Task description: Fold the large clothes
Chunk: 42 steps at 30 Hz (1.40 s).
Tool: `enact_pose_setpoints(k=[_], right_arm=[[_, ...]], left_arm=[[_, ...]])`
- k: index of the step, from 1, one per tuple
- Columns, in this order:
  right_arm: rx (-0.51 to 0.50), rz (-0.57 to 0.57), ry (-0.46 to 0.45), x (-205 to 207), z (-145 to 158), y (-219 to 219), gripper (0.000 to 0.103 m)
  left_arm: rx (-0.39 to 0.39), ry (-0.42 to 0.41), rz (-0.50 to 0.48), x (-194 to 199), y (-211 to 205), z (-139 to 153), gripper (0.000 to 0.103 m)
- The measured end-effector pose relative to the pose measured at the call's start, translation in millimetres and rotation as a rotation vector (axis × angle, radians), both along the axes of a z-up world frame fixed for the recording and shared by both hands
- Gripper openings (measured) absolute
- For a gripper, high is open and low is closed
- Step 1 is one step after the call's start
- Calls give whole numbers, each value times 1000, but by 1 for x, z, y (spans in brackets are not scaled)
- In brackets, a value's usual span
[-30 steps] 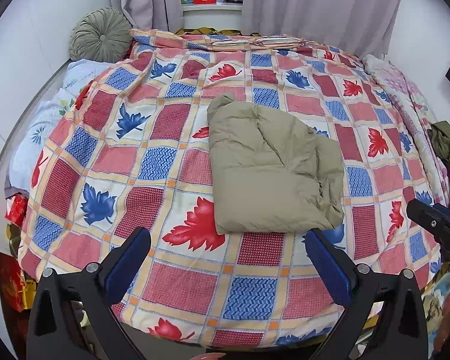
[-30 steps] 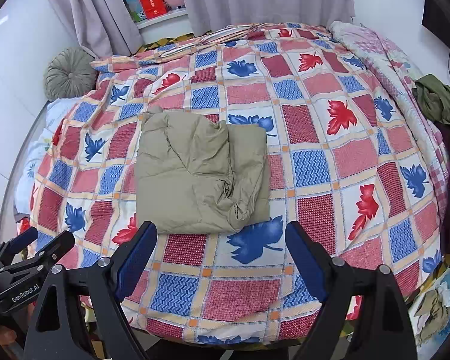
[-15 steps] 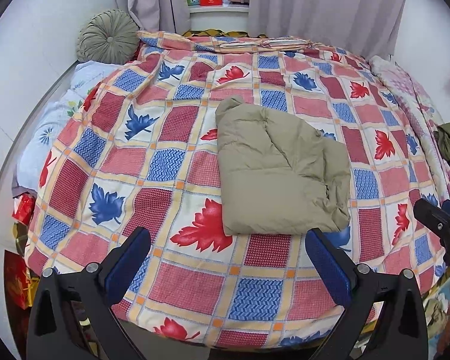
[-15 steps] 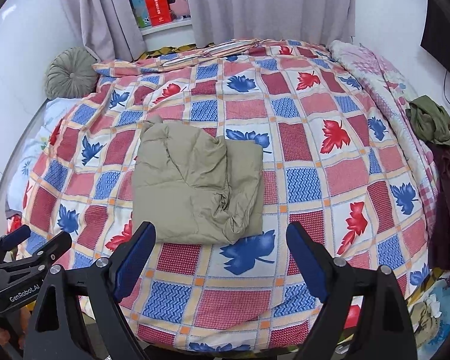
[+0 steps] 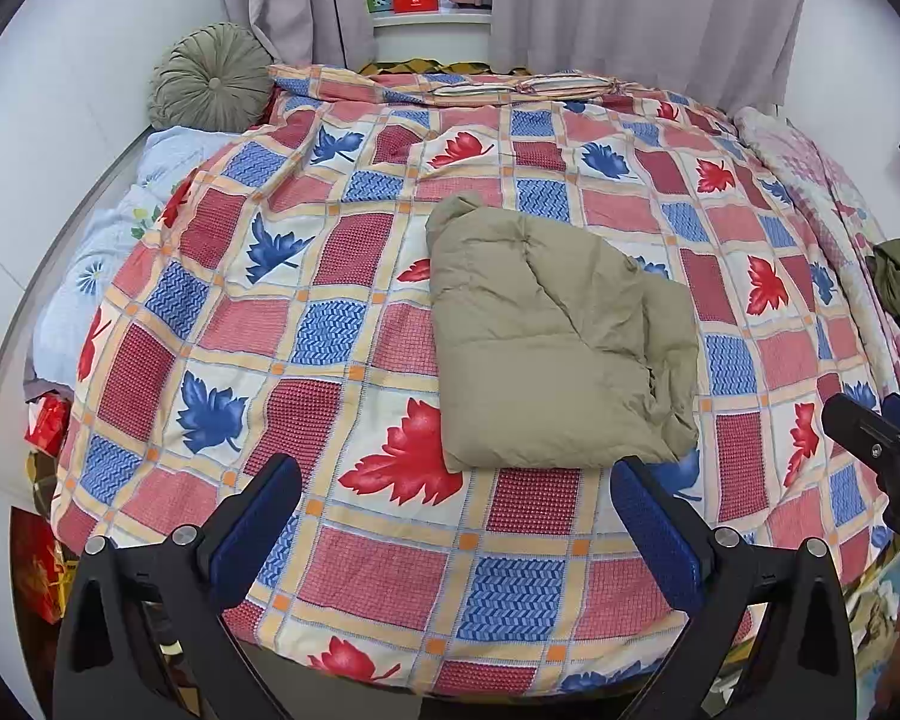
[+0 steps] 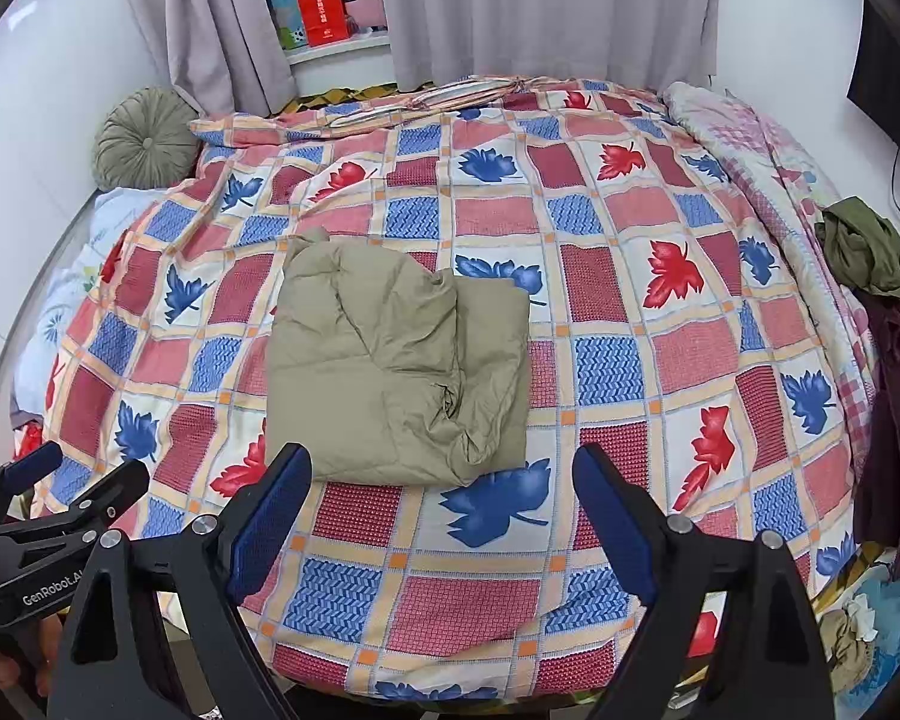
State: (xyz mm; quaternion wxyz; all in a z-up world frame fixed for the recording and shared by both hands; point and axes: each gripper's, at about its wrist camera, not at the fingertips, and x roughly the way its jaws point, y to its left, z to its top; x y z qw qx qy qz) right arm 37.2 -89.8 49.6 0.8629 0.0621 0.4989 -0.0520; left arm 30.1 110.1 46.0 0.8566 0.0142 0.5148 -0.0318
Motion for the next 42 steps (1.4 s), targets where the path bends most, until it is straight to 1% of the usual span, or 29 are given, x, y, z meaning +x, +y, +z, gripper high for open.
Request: enact_pose_setpoints(k=[42], right_arm=[[2, 4, 4, 3, 1, 0, 91]], left_arm=[[3, 4, 3, 1, -3, 0, 103]])
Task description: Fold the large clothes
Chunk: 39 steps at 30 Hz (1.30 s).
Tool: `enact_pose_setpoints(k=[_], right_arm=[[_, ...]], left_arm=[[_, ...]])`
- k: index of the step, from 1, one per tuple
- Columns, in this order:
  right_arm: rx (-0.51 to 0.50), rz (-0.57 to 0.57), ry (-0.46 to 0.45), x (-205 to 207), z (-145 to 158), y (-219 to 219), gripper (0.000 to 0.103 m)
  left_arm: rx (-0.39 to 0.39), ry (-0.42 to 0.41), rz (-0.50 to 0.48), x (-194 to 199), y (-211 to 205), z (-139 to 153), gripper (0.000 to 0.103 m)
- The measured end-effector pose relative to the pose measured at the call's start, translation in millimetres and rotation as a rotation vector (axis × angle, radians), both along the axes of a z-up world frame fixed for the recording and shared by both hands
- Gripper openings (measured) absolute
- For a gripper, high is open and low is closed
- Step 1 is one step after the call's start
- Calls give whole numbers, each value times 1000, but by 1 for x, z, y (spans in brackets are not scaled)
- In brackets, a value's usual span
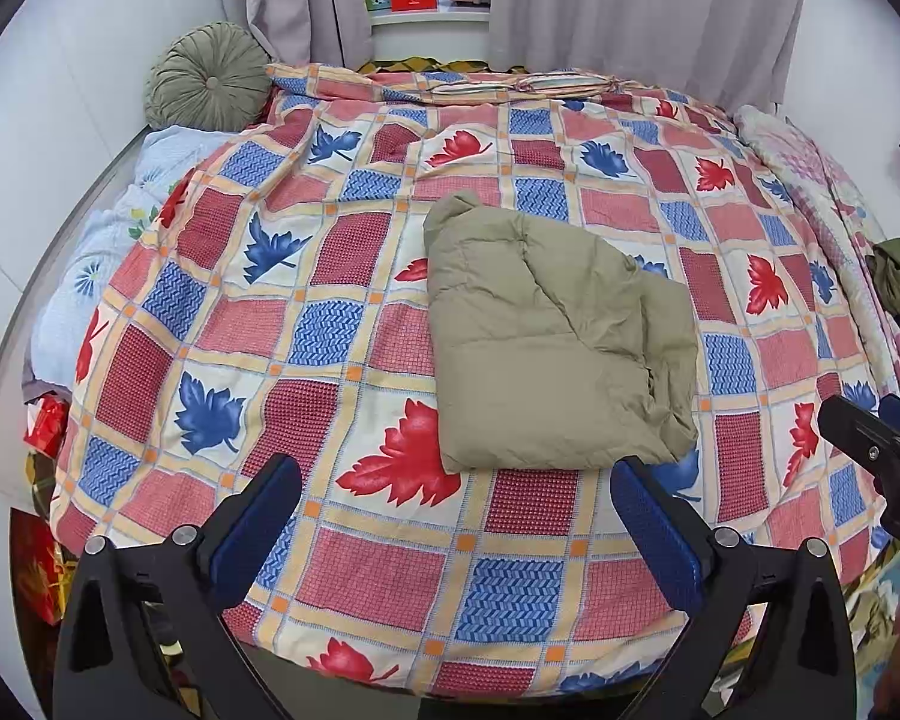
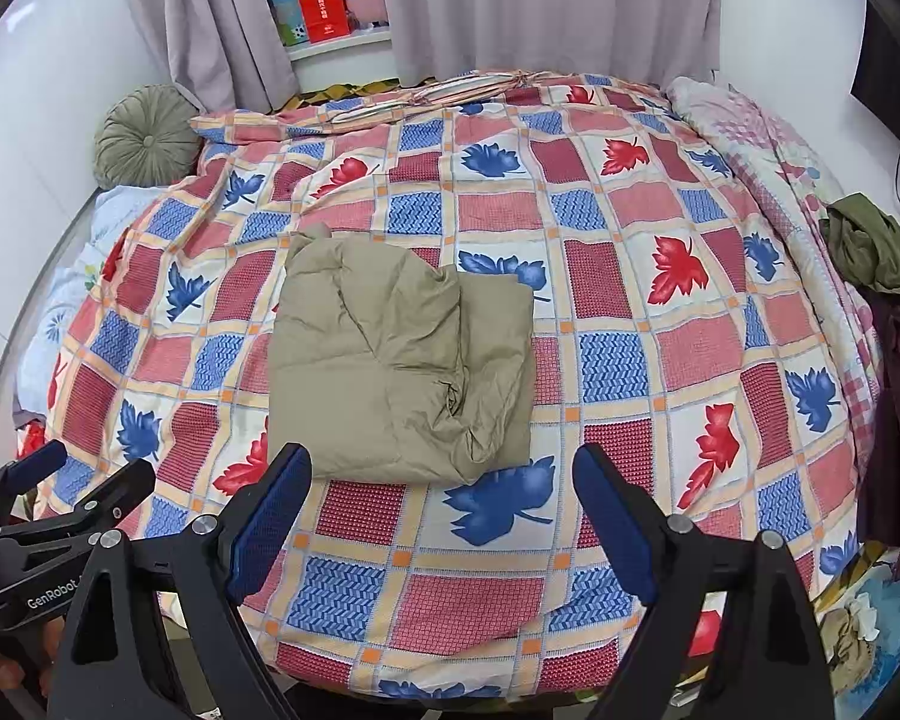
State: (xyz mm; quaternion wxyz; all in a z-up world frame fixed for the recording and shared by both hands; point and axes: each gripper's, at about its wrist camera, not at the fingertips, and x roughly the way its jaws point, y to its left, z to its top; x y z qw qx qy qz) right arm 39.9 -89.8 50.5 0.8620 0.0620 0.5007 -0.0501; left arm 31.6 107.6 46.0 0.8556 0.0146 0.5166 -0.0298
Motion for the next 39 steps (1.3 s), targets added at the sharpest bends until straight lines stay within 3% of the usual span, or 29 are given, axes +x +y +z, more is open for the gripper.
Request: enact_pose_setpoints(k=[39], right_arm=[[3, 2, 5, 3, 1, -2, 91]], left_arm=[[1, 2, 3, 1, -1, 1, 103]])
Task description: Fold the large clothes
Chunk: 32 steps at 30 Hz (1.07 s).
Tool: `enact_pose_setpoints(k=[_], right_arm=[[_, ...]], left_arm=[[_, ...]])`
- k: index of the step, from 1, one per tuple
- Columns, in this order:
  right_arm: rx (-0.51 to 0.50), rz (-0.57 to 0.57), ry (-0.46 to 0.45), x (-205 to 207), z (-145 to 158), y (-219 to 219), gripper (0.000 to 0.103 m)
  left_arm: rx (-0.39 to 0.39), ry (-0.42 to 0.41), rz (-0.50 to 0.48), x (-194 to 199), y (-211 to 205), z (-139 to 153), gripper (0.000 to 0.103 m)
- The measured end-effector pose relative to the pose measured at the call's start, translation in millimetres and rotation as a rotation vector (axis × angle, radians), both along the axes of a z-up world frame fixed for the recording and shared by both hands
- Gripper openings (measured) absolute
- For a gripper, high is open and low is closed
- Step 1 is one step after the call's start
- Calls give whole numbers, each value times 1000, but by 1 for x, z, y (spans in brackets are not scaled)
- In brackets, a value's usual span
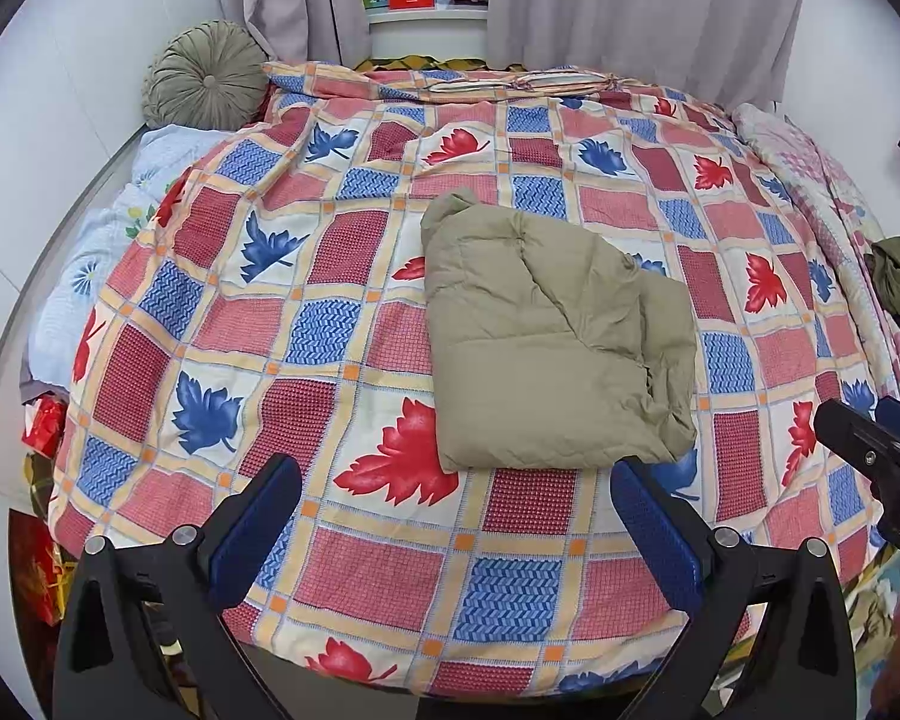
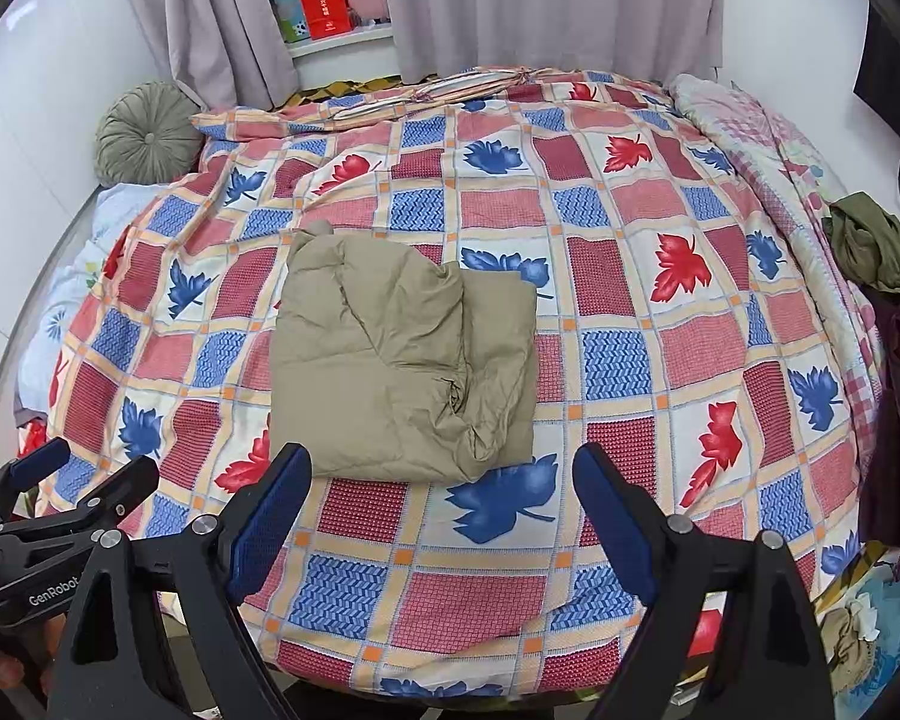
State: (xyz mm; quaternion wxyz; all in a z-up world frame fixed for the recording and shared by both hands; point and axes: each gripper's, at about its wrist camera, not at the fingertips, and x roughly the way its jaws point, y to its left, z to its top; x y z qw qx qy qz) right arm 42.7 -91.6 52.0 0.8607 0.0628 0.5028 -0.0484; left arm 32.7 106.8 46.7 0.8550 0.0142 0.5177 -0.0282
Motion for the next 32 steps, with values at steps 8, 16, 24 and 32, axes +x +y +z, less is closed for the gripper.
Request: enact_pose_setpoints(k=[8, 16, 24, 32], right_arm=[[0, 1, -1, 1, 0, 0, 91], [1, 1, -1, 1, 0, 0, 91], [2, 2, 1, 1, 0, 0, 91], [3, 1, 5, 2, 1, 0, 91]], left_arm=[[0, 2, 0, 0, 0, 0, 103], [0, 3, 1, 1, 0, 0, 103], [0, 4, 2, 2, 0, -1, 103], [-4, -3, -6, 2, -2, -4, 103]])
